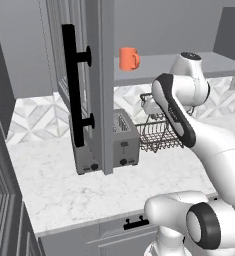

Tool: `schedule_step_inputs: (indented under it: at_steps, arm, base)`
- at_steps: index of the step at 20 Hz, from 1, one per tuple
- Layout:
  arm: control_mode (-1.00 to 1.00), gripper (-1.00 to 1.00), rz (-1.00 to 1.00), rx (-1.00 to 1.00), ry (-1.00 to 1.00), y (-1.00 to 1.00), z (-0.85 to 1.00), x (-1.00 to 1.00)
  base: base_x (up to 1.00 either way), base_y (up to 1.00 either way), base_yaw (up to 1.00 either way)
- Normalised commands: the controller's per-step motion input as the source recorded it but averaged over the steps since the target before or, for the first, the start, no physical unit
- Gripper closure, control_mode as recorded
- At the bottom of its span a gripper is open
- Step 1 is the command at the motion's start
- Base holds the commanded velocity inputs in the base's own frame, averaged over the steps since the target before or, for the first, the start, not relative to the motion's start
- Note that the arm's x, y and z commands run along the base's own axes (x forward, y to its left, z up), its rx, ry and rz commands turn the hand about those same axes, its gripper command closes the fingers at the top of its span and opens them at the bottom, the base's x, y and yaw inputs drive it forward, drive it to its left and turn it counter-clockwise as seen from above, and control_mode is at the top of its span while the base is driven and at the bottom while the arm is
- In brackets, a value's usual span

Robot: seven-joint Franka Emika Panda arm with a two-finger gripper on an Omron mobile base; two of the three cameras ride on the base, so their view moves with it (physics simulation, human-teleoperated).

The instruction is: Gather all objects into one cabinet and sort the glasses and bowls to opposite sides.

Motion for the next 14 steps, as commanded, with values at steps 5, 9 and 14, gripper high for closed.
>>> schedule_step_inputs:
  at_steps: [5, 9, 14]
  arm:
    - [1.0, -1.0, 0.0, 0.0, 0.0, 0.0, 0.0, 0.0]
    - [-1.0, -1.0, 0.0, 0.0, -0.03, 0.0, 0.46, 0.0]
    - [-1.0, -1.0, 0.0, 0.0, -0.08, 0.0, 0.74, 0.0]
  base:
    - [0.0, 0.0, 0.0]
    - [0.0, 0.0, 0.0]
    - [0.0, 0.0, 0.0]
